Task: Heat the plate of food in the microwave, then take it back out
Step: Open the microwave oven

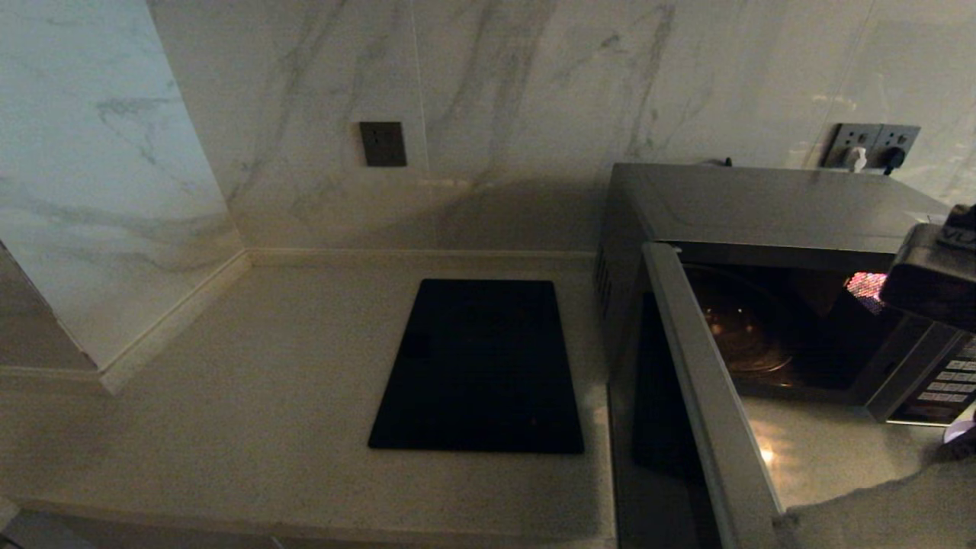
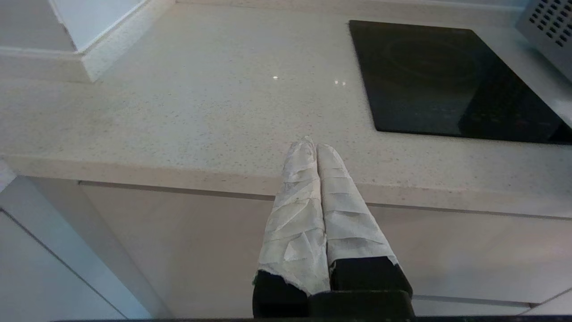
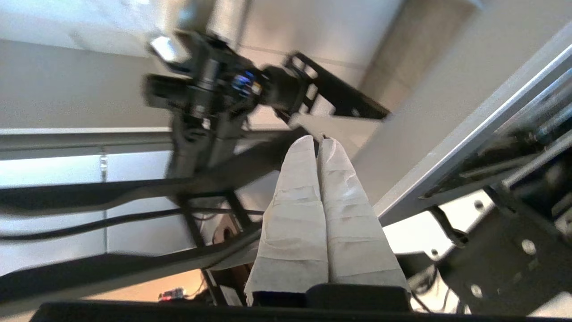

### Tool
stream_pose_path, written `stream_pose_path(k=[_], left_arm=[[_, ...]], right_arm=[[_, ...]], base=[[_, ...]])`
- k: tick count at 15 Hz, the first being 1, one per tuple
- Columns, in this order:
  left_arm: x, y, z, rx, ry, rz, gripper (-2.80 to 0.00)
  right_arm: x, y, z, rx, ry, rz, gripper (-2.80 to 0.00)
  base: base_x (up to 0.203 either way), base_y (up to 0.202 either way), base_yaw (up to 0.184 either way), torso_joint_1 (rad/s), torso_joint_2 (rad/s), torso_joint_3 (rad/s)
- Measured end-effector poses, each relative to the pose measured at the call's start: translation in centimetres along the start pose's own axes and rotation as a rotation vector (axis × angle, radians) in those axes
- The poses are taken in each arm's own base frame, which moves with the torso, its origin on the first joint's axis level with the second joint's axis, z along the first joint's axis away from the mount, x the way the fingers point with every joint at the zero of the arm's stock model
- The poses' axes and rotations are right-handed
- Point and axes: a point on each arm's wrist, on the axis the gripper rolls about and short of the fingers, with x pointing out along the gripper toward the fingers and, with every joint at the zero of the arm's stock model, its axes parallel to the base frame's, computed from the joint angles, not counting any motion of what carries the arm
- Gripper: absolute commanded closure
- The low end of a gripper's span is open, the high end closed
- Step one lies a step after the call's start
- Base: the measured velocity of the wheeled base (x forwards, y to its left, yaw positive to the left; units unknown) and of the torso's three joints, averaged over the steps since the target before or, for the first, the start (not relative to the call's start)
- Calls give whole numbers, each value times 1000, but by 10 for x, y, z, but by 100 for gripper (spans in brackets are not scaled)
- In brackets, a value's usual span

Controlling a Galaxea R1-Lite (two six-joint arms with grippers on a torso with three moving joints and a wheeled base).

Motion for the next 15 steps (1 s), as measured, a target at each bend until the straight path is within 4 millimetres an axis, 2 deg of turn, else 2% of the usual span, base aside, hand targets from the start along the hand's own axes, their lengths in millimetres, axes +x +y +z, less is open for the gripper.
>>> stream_pose_path(k=[4, 6, 8, 11, 13, 15], left_arm=[[0, 0, 0, 0, 0, 0, 0], [0, 0, 0, 0, 0, 0, 0], [0, 0, 0, 0, 0, 0, 0], [0, 0, 0, 0, 0, 0, 0], [0, 0, 0, 0, 0, 0, 0], [0, 0, 0, 0, 0, 0, 0]], right_arm=[[-23, 20, 7, -28, -105, 57, 0], [-36, 20, 17, -7, -260, -10, 0], [-49, 15, 28, 38, -478, -167, 0], [-70, -12, 45, 159, -809, -509, 0], [-88, -38, 50, 261, -951, -718, 0], [-104, -69, 48, 368, -1012, -900, 0]], base=[[0, 0, 0, 0, 0, 0], [0, 0, 0, 0, 0, 0], [0, 0, 0, 0, 0, 0], [0, 0, 0, 0, 0, 0], [0, 0, 0, 0, 0, 0], [0, 0, 0, 0, 0, 0]])
